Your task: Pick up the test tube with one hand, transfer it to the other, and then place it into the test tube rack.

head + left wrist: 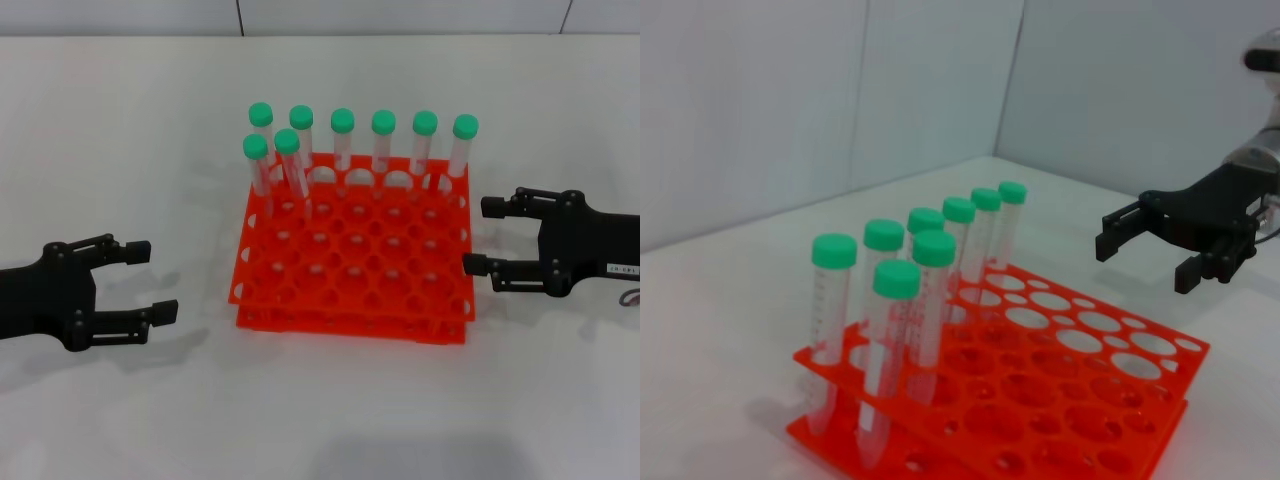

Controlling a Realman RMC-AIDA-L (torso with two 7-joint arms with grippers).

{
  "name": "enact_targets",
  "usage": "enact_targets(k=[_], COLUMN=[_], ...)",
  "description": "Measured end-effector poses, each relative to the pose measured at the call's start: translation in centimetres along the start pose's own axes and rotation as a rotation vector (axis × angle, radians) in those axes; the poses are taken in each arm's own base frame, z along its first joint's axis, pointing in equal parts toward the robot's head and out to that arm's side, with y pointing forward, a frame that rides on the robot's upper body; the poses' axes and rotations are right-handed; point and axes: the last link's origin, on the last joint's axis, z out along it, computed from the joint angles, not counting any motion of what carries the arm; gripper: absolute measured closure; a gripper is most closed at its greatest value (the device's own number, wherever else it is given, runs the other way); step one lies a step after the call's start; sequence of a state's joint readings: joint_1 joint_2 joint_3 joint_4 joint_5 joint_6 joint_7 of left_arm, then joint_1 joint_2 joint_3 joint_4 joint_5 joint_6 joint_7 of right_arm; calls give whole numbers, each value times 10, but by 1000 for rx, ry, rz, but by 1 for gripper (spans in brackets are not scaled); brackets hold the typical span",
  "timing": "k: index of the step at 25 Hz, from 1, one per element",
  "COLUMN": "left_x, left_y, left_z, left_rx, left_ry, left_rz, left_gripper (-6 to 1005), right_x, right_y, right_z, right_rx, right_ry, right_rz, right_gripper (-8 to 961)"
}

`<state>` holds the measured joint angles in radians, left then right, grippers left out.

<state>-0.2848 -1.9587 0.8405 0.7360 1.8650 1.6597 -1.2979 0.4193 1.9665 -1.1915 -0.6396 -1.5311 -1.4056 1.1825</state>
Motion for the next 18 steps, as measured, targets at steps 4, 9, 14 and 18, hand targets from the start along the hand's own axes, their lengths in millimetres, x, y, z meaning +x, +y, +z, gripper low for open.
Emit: enact_targets(k=[4, 9, 14, 18], left_x=[1, 2, 2, 2], left_y=[0, 0, 0, -1], left_z=[2, 1, 1, 1], left_rx=[-11, -12, -12, -12], left_ry=[-11, -10, -11, -10], left_rz=[0, 1, 2, 2], left_gripper=[123, 124, 124, 124], right_x=[2, 4, 4, 5], right_y=[1, 0, 0, 0], right_z=[0, -2, -2, -2], right_rx=[-11, -6, -3, -2], right_ry=[10, 17, 20, 19], right_rz=[6, 11, 14, 15], right_gripper=[185, 185, 185, 185])
